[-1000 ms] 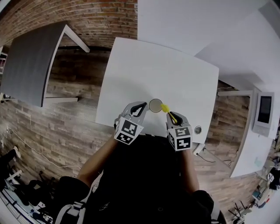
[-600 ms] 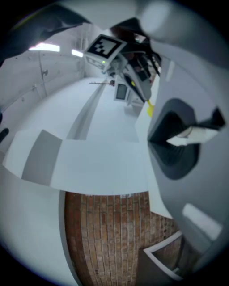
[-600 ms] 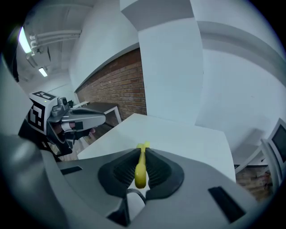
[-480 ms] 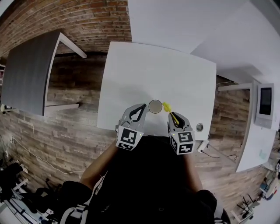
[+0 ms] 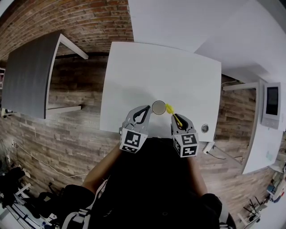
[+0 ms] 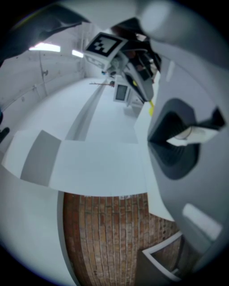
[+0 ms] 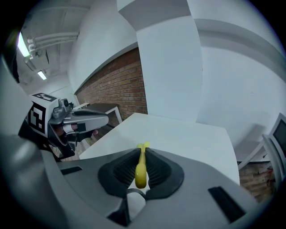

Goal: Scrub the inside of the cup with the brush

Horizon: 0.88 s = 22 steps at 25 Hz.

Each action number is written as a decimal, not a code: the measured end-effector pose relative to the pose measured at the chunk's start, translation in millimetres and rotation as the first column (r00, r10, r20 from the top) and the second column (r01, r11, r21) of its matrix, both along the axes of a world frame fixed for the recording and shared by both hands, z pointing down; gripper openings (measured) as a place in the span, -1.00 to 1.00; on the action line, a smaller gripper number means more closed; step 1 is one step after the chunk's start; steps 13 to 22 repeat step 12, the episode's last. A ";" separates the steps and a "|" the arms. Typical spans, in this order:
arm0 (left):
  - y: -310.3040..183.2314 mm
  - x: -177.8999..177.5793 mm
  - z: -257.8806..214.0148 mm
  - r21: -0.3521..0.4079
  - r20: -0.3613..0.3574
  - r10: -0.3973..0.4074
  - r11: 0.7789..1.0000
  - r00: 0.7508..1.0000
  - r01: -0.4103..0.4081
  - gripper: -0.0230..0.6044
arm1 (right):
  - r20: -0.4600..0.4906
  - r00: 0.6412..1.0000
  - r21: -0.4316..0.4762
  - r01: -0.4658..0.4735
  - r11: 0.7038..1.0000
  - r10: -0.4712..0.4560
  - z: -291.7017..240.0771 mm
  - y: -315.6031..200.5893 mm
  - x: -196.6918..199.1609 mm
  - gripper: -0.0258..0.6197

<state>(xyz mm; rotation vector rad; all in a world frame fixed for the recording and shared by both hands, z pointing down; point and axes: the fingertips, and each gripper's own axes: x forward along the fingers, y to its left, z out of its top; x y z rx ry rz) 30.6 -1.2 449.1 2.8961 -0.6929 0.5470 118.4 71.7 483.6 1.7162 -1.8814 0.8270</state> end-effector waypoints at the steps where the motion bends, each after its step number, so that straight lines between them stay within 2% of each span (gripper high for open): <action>1: 0.1 0.0 0.7 -0.003 0.001 0.000 1.000 1.000 0.000 -0.92 | 0.000 1.000 -0.003 0.000 1.000 0.000 0.4 0.4 -0.2 -0.83; 22: 1.0 2.3 3.9 -0.004 0.008 0.008 1.000 1.000 -0.008 -0.92 | -0.012 1.000 0.016 -0.001 1.000 0.001 0.9 -2.4 0.8 -0.83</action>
